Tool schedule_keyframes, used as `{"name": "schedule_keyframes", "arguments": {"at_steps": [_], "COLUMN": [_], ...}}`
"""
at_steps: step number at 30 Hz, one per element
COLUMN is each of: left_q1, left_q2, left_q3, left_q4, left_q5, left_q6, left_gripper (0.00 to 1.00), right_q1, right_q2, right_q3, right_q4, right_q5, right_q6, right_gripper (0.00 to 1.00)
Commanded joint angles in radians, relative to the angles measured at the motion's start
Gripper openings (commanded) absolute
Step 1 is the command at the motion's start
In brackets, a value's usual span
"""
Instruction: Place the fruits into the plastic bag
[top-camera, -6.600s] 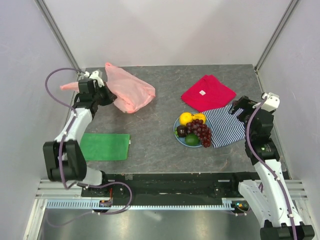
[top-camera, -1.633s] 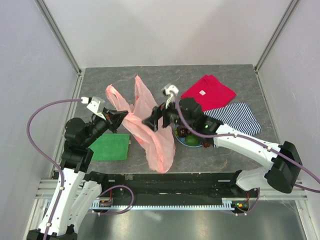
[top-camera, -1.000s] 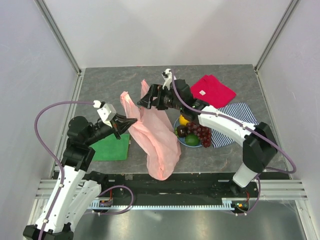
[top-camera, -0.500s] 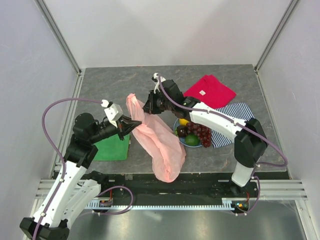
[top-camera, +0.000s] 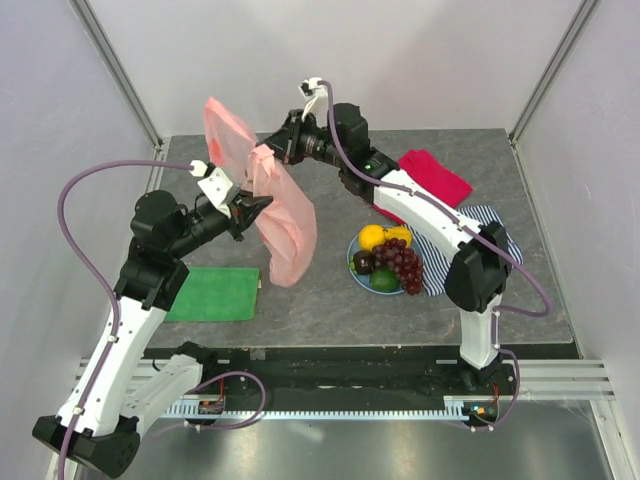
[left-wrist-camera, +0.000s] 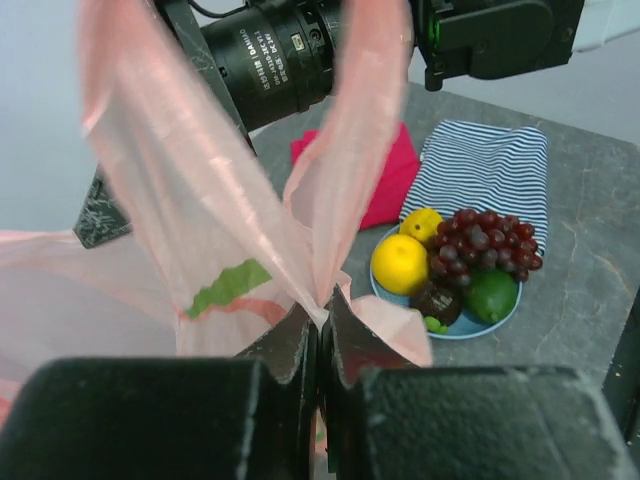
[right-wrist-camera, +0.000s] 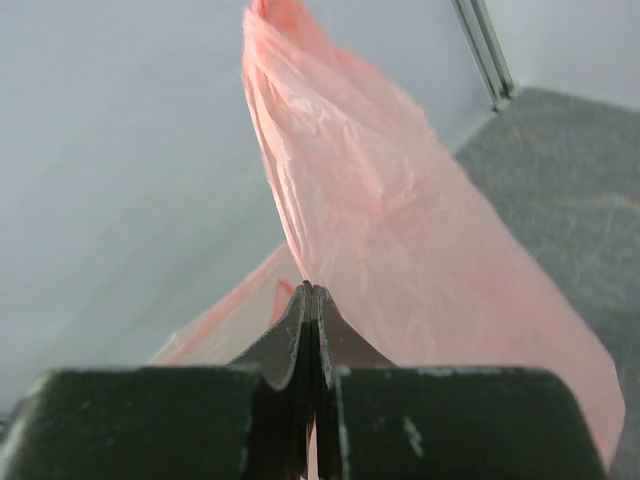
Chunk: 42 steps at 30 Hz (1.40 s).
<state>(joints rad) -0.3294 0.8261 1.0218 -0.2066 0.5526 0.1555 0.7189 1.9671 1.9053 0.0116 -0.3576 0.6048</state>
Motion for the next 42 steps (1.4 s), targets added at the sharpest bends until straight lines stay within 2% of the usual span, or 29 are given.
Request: {"name": "schedule_keyframes", "arguments": {"at_steps": [1,2,4,5,6,12,15,17,21,27,33,42], "left_q1": [-0.005,-0.005,-0.005,-0.003,-0.005,-0.002,-0.002,-0.002,-0.002,-0.003,-0.005,-0.016], "left_q2": [0.019,0.013,-0.004,-0.022,-0.031,-0.110,-0.114,-0.096,0.049,0.232,0.326,0.441], "left_q3": [0.037,0.012,-0.018,-0.038,-0.043,0.001,0.050,0.086,0.110,0.118,0.119,0.129], "left_q4": [-0.022,-0.025,-0.033,-0.040,-0.048,-0.099,-0.099,-0.106,-0.126,-0.044,-0.002,0.015], "left_q5": [0.090,0.125,0.139,0.142,0.141,0.124,0.136,0.061,-0.077,0.003,-0.039,0.015], "left_q6": [0.064,0.046,0.023,-0.003,-0.020,-0.148,-0.223,-0.273,-0.335,-0.387,-0.395,-0.413], "left_gripper": [0.23,0.48,0.69,0.93,0.97,0.99,0.99,0.99,0.99,0.99,0.99,0.98], "right_q1": [-0.006,-0.007,-0.010,-0.012,-0.015,-0.019,-0.021,-0.019,-0.021,-0.019,-0.018,-0.016], "right_q2": [-0.071,-0.089,-0.143,-0.157,-0.168,-0.224,-0.247,-0.266,-0.333,-0.439,-0.473,-0.504], "right_q3": [-0.104,-0.154,-0.323,-0.377,-0.473,-0.771,-0.836,-0.859,-0.914,-1.014,-1.057,-1.074], "right_q4": [0.335,0.373,0.490,0.520,0.571,0.772,0.804,0.801,0.789,0.735,0.717,0.683], "right_q5": [-0.101,-0.098,-0.092,-0.087,-0.084,-0.089,-0.080,-0.081,-0.069,-0.029,-0.029,-0.038], "right_q6": [-0.040,-0.040,-0.039,-0.034,-0.031,0.041,0.056,0.055,0.053,0.012,0.000,-0.020], "right_gripper": [0.00,0.00,0.00,0.00,0.00,0.00,0.00,0.00,0.00,0.00,0.00,0.00]}}
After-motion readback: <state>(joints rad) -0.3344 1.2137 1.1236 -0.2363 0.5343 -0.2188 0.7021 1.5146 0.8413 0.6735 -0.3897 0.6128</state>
